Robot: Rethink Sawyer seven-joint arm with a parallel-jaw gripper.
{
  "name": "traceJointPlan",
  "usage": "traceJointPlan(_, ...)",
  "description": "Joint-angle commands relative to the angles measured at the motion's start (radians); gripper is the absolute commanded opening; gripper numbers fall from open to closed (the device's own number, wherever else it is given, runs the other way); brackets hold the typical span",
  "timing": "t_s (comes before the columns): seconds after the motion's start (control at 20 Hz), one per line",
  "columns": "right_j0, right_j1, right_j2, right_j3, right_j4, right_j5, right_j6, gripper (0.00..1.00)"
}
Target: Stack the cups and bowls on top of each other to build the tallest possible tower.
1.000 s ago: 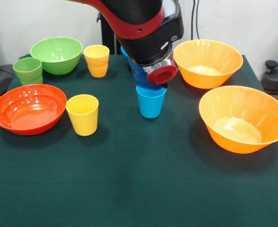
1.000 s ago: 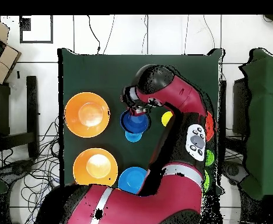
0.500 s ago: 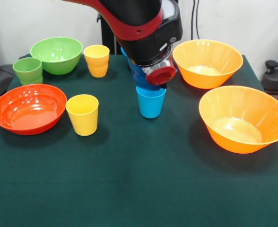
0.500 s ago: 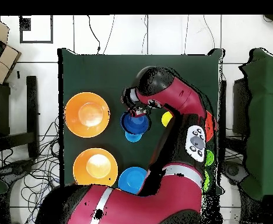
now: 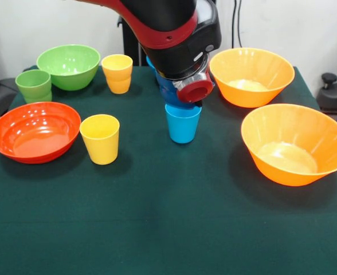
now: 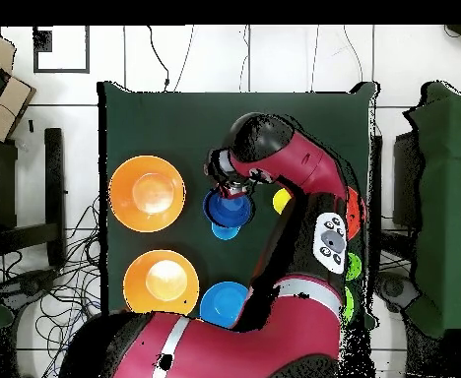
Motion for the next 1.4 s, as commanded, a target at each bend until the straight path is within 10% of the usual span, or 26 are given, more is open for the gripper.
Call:
traceJointPlan(0.05, 0.034, -0.019, 0.056, 0.064, 0.005, -0.074, 0.140, 0.00)
traceJointPlan(1.4, 0.057, -0.035, 0.049, 0.065, 0.008, -0.057, 0.146, 0.00)
